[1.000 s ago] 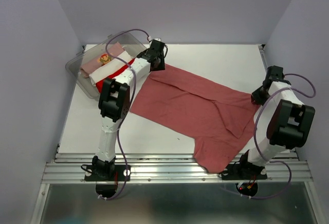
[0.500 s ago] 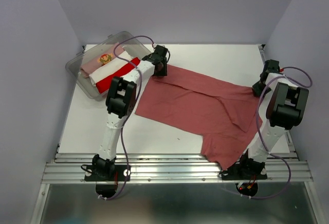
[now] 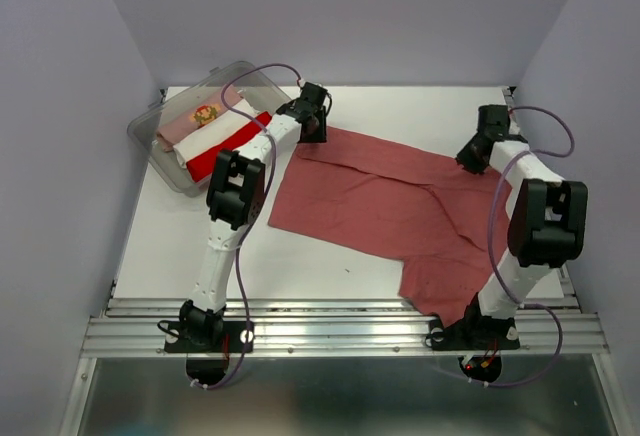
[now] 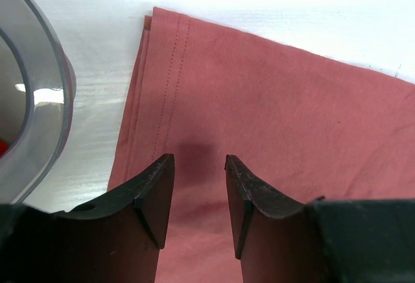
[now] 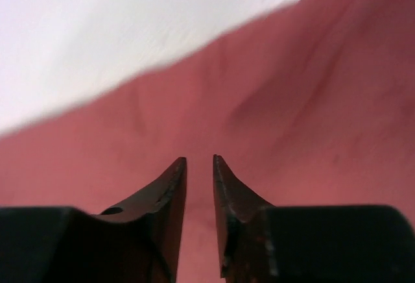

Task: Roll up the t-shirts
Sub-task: Fold the T-shirt at the center of the board.

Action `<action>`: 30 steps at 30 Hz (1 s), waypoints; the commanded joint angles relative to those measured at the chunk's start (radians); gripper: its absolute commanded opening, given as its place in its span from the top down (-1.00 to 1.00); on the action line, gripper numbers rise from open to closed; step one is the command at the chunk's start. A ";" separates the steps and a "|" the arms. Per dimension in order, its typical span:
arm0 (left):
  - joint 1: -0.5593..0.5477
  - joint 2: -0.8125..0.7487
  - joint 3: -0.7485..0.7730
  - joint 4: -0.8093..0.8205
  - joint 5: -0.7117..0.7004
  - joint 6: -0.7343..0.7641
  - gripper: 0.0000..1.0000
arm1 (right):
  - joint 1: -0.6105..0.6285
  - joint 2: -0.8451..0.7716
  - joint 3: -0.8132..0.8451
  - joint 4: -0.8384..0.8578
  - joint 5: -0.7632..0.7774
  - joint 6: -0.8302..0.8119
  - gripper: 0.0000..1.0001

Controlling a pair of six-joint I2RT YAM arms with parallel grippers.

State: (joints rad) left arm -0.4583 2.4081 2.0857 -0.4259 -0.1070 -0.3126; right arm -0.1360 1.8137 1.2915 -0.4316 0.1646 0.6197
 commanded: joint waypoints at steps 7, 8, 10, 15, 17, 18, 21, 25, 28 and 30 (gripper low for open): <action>-0.014 -0.141 -0.019 -0.004 -0.007 0.012 0.04 | 0.142 -0.534 -0.395 -0.191 0.000 0.078 0.12; -0.016 -0.144 -0.021 -0.002 -0.003 0.009 0.04 | 0.142 -0.563 -0.432 -0.232 -0.007 0.090 0.04; -0.017 -0.148 -0.021 -0.002 -0.005 0.009 0.04 | 0.142 -0.628 -0.461 -0.265 -0.005 0.107 -0.06; -0.022 -0.152 -0.027 -0.005 0.000 0.003 0.04 | 0.142 -0.625 -0.494 -0.265 0.007 0.068 0.06; -0.023 -0.155 -0.029 -0.007 0.000 0.003 0.04 | 0.154 -0.556 -0.463 -0.278 0.018 0.013 0.14; -0.025 -0.156 -0.029 -0.008 0.000 0.001 0.04 | 0.154 -0.530 -0.446 -0.286 0.039 -0.006 0.15; -0.025 -0.158 -0.029 -0.011 -0.005 0.001 0.04 | 0.164 -0.458 -0.405 -0.286 0.032 -0.061 0.20; -0.025 -0.158 -0.029 -0.016 -0.013 -0.002 0.04 | 0.164 -0.404 -0.397 -0.250 -0.025 -0.098 0.33; -0.025 -0.156 -0.027 -0.017 -0.011 -0.003 0.04 | 0.164 -0.378 -0.403 -0.220 -0.036 -0.097 0.36; -0.028 -0.155 -0.024 -0.020 -0.016 -0.003 0.04 | 0.164 -0.363 -0.411 -0.200 -0.037 -0.097 0.37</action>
State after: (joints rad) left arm -0.4770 2.3306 2.0678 -0.4389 -0.1066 -0.3157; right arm 0.0212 1.4368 0.8524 -0.6846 0.1432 0.5522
